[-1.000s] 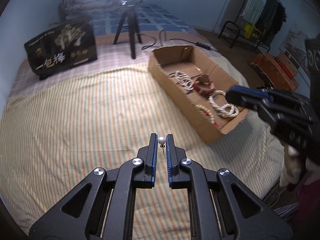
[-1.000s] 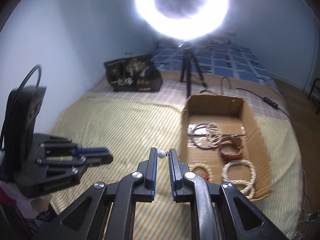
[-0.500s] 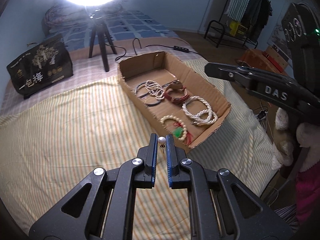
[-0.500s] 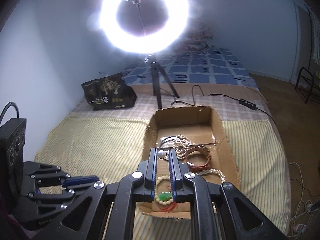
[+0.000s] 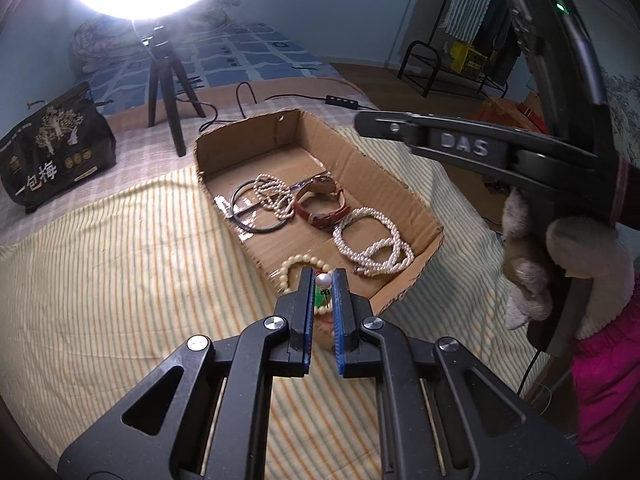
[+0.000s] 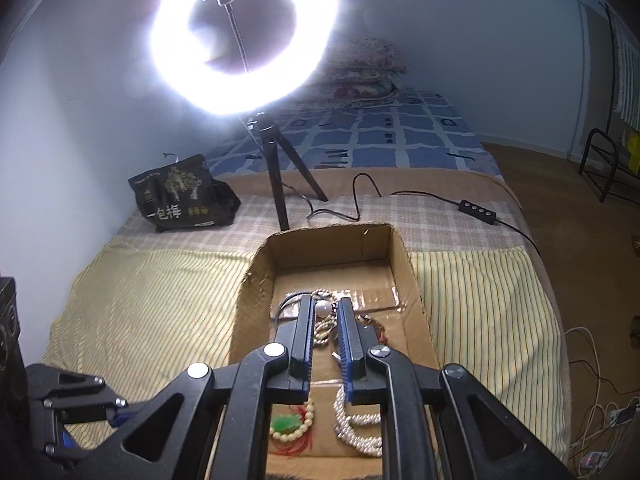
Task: Organize jewelry
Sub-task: 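Carry both pearl earrings to the box and open both tools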
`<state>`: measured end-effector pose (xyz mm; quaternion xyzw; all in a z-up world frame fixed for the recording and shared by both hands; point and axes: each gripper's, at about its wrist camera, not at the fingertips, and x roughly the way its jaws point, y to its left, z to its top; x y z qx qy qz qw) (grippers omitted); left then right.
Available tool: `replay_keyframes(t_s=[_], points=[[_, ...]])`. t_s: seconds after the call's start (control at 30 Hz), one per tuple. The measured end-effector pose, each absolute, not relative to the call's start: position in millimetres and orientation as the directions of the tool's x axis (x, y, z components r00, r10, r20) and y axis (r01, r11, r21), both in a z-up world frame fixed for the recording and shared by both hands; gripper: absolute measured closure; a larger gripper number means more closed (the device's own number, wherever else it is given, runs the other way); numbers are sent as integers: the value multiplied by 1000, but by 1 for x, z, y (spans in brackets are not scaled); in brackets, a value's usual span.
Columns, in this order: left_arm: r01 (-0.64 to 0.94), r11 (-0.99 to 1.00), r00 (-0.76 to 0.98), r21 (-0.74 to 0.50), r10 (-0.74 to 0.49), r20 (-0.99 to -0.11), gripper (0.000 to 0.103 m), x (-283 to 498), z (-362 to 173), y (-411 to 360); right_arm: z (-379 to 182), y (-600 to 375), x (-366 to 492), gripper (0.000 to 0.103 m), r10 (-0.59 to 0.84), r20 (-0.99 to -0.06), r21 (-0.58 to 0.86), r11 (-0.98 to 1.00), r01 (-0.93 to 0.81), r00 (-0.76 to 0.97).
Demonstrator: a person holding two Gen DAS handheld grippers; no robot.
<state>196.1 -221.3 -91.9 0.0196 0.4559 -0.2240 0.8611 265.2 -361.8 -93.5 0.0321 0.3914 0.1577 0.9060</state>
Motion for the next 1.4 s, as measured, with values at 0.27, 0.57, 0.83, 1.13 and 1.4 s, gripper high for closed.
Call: replay_keyframes(t_s=[0.27, 0.57, 0.83, 1.13, 1.4], points=[[399, 904, 499, -158, -358, -789, 97, 210, -96, -234, -104, -358, 286, 94, 314, -702, 187, 947, -260, 640], [398, 903, 494, -163, -361, -791, 97, 218, -100, -239, -111, -357, 298, 93, 314, -706, 193, 948, -254, 635], [400, 901, 500, -169, -369, -783, 97, 216, -98, -238, -112, -357, 297, 76, 309, -701, 191, 950, -248, 643], [406, 901, 494, -154, -358, -792, 78, 215, -98, -239, -107, -357, 292, 29, 285, -684, 167, 957, -236, 671], [404, 905, 537, -133, -352, -767, 43, 209, -89, -237, -99, -357, 288, 7, 245, -676, 135, 968, -210, 695]])
